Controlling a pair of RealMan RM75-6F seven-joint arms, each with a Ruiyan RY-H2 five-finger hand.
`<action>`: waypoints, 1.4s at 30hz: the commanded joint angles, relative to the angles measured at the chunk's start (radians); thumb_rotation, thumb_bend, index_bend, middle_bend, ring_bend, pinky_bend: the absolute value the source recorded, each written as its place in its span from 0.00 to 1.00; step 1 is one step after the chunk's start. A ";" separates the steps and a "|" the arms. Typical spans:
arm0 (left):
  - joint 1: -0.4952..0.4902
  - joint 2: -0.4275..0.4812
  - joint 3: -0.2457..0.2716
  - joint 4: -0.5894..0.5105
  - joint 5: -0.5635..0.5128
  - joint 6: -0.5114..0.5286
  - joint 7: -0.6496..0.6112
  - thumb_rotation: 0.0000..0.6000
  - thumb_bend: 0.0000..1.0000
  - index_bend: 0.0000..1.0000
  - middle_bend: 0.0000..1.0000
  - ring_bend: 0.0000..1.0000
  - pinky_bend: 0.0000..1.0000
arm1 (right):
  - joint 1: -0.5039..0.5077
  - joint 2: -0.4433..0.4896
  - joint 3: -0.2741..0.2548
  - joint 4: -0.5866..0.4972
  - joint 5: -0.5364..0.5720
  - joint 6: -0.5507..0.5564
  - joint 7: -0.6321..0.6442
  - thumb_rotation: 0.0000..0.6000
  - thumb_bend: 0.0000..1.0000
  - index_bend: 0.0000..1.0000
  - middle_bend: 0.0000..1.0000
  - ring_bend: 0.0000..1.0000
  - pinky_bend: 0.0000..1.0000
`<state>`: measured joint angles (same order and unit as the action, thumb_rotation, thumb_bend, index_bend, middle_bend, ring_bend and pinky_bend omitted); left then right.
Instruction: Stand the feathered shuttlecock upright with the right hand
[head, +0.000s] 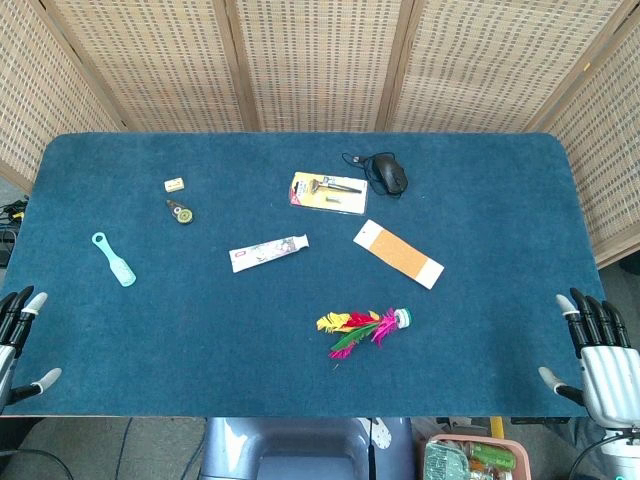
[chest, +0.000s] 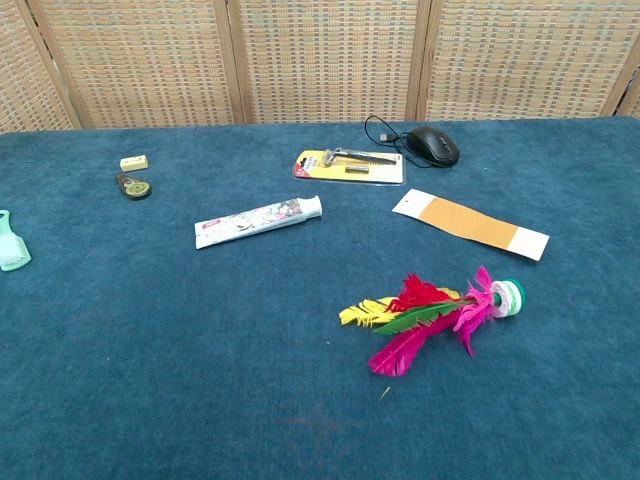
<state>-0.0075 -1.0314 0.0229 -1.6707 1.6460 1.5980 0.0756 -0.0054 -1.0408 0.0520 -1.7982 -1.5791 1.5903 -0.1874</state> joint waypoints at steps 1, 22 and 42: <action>-0.001 -0.002 -0.001 0.001 -0.001 -0.001 0.003 1.00 0.00 0.00 0.00 0.00 0.00 | 0.001 0.000 0.000 -0.001 0.001 -0.002 0.000 1.00 0.00 0.00 0.00 0.00 0.00; -0.032 -0.033 -0.033 0.008 -0.068 -0.059 0.057 1.00 0.00 0.00 0.00 0.00 0.00 | 0.276 -0.038 -0.001 0.095 -0.175 -0.338 0.003 1.00 0.00 0.14 0.00 0.00 0.00; -0.059 -0.052 -0.057 0.006 -0.148 -0.118 0.113 1.00 0.00 0.00 0.00 0.00 0.00 | 0.581 -0.383 0.035 0.355 -0.237 -0.586 0.068 1.00 0.08 0.36 0.00 0.00 0.00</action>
<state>-0.0670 -1.0837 -0.0343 -1.6646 1.4983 1.4797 0.1893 0.5554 -1.3915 0.0783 -1.4622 -1.8343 1.0246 -0.0908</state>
